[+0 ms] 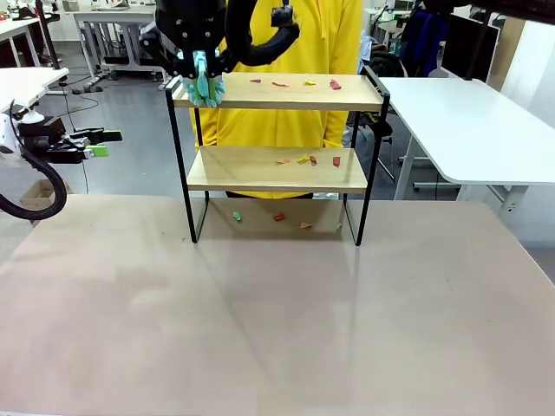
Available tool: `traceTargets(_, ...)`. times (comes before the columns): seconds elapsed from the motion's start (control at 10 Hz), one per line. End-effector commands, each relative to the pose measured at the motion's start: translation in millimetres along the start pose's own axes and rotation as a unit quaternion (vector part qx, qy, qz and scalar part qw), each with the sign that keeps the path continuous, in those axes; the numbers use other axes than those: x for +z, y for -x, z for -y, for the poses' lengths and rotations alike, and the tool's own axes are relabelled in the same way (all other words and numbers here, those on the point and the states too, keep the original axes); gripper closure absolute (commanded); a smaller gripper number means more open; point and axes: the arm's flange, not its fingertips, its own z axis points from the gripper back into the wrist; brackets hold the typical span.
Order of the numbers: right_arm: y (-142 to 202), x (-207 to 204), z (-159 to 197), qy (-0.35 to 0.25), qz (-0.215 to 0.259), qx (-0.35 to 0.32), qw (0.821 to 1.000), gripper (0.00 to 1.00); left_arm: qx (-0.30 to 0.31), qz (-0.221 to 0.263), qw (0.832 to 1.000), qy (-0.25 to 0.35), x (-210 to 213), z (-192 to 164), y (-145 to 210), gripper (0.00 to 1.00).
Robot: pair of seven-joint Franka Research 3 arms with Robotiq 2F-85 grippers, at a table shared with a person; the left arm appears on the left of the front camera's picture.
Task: Clean the shelf.
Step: Clean the specific section of the Shelf indicated by the human with the Duster.
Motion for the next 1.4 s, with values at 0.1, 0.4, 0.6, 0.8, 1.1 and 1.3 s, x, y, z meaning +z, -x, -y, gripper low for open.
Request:
traceTargets(0.1,-1,8,-1,0.004,0.014,0.003,1.000,0.87,-0.006,0.001,1.000,-0.002,0,1,-3,0.00)
traceTargets(0.4,1,0,20,0.019,-0.002,-0.020,1.000,0.87,-0.006,0.001,1.000,-0.002,0,1,-3,0.00)
traceTargets(0.6,7,-2,60,0.054,-0.023,-0.054,0.997,0.87,-0.006,0.001,1.000,-0.002,0,1,-3,0.00)
traceTargets(0.8,17,-2,111,0.074,-0.039,-0.095,0.992,0.87,-0.006,0.001,1.000,-0.002,0,1,-3,0.00)
traceTargets(1.1,37,7,185,0.116,-0.047,-0.130,0.984,0.87,-0.006,0.001,1.000,-0.002,0,1,-3,0.00)
traceTargets(1.3,52,20,218,0.146,-0.038,-0.152,0.977,0.87,-0.006,0.001,1.000,-0.002,0,1,-3,0.00)
